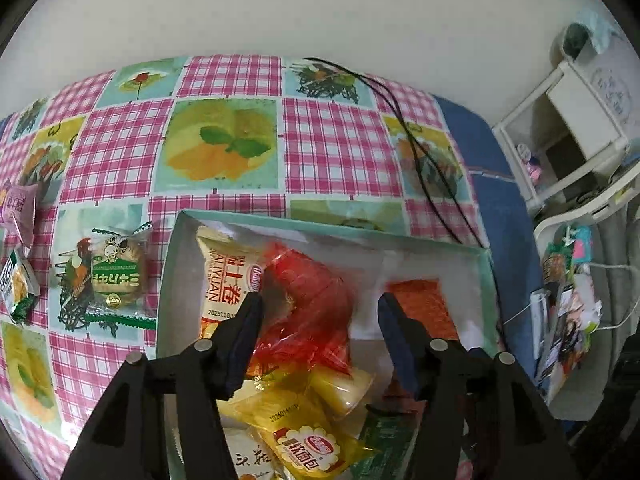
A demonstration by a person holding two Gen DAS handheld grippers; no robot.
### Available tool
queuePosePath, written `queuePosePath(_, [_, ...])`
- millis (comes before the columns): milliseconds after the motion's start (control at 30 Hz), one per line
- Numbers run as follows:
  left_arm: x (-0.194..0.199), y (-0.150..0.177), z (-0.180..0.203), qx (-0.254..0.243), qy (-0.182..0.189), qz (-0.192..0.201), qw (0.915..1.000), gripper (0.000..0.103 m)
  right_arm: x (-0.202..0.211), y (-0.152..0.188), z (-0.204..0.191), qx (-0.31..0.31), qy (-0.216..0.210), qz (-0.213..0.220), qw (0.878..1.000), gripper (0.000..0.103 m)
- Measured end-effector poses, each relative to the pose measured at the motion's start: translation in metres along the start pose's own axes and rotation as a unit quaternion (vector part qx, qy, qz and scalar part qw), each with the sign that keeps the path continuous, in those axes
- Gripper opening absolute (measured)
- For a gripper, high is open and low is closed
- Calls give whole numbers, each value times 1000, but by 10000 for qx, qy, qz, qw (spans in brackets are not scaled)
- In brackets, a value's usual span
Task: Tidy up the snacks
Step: 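Lower both red packs into the tray and open both tools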
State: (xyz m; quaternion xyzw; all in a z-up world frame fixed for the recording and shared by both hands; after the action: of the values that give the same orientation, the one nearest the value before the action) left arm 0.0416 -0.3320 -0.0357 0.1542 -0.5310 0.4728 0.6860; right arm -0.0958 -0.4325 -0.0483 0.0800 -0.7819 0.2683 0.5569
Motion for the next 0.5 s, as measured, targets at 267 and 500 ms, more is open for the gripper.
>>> queuePosePath(267, [30,9,-18,121,-236,259,9993,62,15,2,-2,44,8,-1,10000,49])
queuePosePath(500, [52,38,-60,235,-962,358,9944,71,25,23,-15,263,104,-118,9995,48])
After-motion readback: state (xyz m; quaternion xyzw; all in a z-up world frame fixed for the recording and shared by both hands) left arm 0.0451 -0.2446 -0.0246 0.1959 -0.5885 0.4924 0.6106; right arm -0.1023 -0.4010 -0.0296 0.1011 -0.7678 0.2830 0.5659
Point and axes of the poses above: each gripper's, at about its wrist camera, not at the fingertips, and x roughly against the way its jaws point, z to its right, y to its underside, the point moved 4 cm from there along -x, roughly the way its jaws point, and after that the axes turned 8 degrees about y, right-handed, at the moved point
